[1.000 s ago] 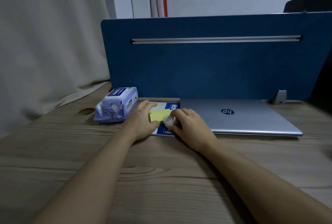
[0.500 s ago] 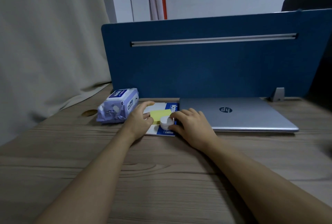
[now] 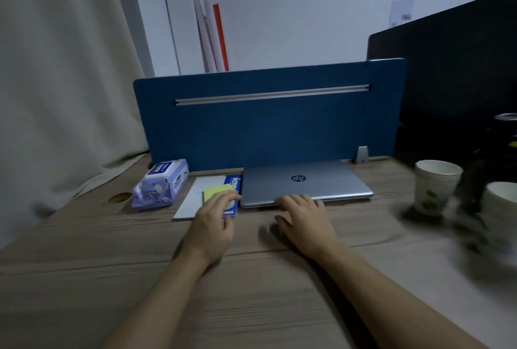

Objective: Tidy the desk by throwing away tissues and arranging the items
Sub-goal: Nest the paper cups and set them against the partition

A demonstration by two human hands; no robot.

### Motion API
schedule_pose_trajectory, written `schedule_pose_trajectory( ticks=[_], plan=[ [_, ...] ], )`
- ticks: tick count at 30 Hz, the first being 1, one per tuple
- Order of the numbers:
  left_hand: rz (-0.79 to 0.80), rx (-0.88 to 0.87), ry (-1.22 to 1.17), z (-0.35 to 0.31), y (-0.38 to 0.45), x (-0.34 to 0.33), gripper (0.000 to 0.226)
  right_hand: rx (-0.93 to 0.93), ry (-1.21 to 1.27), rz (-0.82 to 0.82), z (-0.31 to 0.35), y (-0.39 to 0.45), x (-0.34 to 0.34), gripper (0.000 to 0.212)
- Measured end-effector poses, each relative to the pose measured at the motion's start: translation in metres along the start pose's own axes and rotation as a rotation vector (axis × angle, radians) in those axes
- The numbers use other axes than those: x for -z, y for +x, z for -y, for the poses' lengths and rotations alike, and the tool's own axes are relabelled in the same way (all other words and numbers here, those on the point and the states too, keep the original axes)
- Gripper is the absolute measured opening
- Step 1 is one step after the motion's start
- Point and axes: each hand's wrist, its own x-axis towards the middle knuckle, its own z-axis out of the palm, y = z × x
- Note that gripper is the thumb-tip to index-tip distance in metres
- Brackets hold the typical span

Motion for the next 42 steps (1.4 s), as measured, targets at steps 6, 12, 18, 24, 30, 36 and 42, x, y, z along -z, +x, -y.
schedule_pose_trajectory(
  ticks=[6,12,18,24,30,36,42],
  plan=[
    [0.210,0.051,-0.049,-0.069,-0.040,-0.016,0.044,-0.177,0.008,0.038,-0.028,-0.059,0.049,0.034],
    [0.302,-0.014,-0.072,-0.135,-0.064,-0.039,0.039,-0.260,-0.171,0.119,-0.063,-0.126,0.105,0.039],
    [0.445,-0.049,-0.073,-0.190,-0.073,-0.071,0.032,-0.422,-0.245,0.097,-0.106,-0.182,0.160,0.043],
    [0.474,-0.073,-0.057,-0.219,-0.056,-0.102,0.033,-0.695,-0.160,0.049,-0.154,-0.201,0.179,0.058],
    [0.481,-0.046,-0.014,-0.219,-0.025,-0.130,0.035,-0.744,0.107,-0.108,-0.190,-0.185,0.184,0.081],
    [0.462,-0.039,-0.001,-0.211,0.010,-0.160,0.038,-0.722,0.445,-0.195,-0.207,-0.159,0.179,0.065],
    [0.459,0.050,-0.117,-0.196,0.032,-0.181,0.035,-0.703,0.480,-0.207,-0.219,-0.142,0.169,0.059]
  ],
)
